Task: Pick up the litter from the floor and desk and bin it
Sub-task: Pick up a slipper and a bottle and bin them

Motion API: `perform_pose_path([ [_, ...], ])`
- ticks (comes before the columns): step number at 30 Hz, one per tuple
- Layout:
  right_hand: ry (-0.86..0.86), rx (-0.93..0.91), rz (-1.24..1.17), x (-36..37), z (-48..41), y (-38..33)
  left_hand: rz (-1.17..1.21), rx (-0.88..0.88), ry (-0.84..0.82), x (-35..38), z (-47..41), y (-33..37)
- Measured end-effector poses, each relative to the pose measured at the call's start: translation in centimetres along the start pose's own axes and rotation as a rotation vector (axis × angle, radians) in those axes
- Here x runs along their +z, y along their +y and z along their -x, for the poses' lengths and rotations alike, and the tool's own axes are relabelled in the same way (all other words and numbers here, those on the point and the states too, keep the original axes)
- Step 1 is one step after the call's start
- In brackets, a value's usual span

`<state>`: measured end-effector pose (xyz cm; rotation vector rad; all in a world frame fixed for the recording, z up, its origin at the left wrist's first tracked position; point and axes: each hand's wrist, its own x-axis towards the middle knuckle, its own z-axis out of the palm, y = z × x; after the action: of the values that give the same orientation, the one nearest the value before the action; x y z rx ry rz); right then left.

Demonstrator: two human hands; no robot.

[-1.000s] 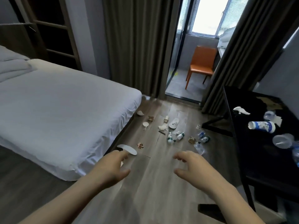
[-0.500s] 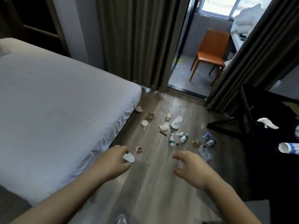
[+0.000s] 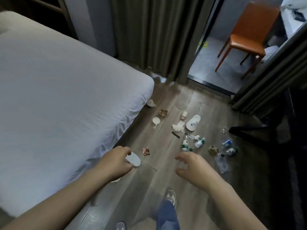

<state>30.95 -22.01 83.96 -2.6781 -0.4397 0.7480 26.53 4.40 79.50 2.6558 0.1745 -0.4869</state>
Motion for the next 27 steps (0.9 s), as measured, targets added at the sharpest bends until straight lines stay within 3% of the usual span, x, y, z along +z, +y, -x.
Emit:
perform_pose_path([
  [7,-0.129,-0.117,0.033,-1.8,-11.0,5.3,0.105,-0.242,0.044,4.0,-6.7,2.5],
  [13,-0.255,-0.192,0.123,0.8,-19.3,8.6,0.208,-0.434,0.018,9.4,-11.7,0.4],
  [27,-0.346,-0.303,0.22,24.2,-37.3,14.0,0.25,-0.631,0.005,31.7,-22.8,-14.9],
])
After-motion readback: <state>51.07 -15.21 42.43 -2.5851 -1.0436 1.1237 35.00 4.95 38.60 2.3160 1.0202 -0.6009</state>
